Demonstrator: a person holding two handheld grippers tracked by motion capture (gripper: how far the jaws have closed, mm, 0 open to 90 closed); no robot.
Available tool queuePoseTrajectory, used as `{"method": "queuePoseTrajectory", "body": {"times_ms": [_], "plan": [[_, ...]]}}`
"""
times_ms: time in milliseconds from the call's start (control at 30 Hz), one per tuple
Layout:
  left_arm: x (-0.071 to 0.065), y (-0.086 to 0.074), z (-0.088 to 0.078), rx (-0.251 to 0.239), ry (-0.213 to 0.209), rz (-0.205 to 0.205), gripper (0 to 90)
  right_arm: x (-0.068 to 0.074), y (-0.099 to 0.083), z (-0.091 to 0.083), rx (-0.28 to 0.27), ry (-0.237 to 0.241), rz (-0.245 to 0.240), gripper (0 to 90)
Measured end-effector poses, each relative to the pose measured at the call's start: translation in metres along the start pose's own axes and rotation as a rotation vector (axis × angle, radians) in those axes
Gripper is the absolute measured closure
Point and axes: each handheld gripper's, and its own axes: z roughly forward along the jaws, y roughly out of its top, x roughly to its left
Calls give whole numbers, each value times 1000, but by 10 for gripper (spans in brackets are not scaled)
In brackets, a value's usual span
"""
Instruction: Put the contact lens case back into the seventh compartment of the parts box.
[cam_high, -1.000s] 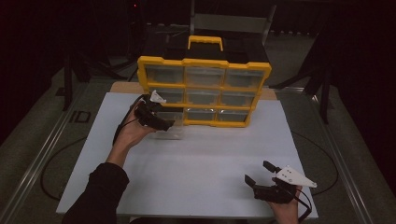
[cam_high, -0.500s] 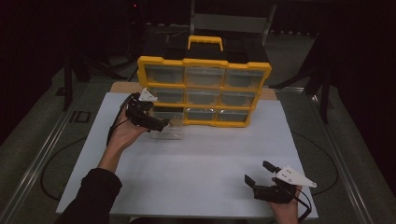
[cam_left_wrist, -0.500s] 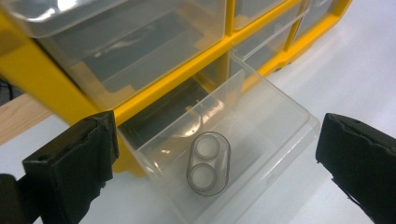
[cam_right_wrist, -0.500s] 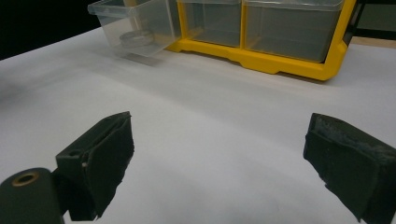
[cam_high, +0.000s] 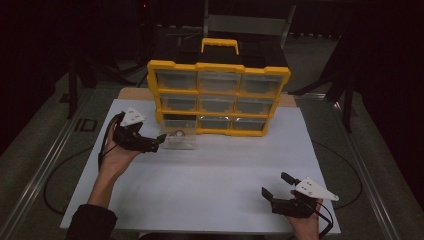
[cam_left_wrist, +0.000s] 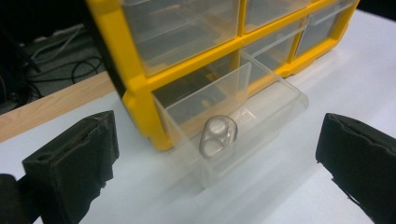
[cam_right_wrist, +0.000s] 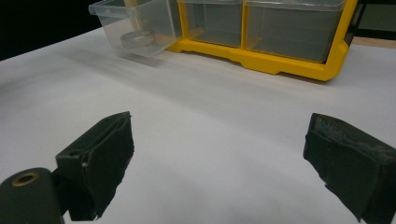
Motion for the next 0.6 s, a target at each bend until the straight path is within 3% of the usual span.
{"method": "queuePoseTrajectory", "body": {"times_ms": [367, 600], "plan": [[-13, -59, -23, -56, 28, -26, 4, 0, 1, 1, -1, 3, -6, 83], [-20, -100, -39, -139, 29, -79, 4, -1, 2, 1, -11, 4, -6, 83]]}}
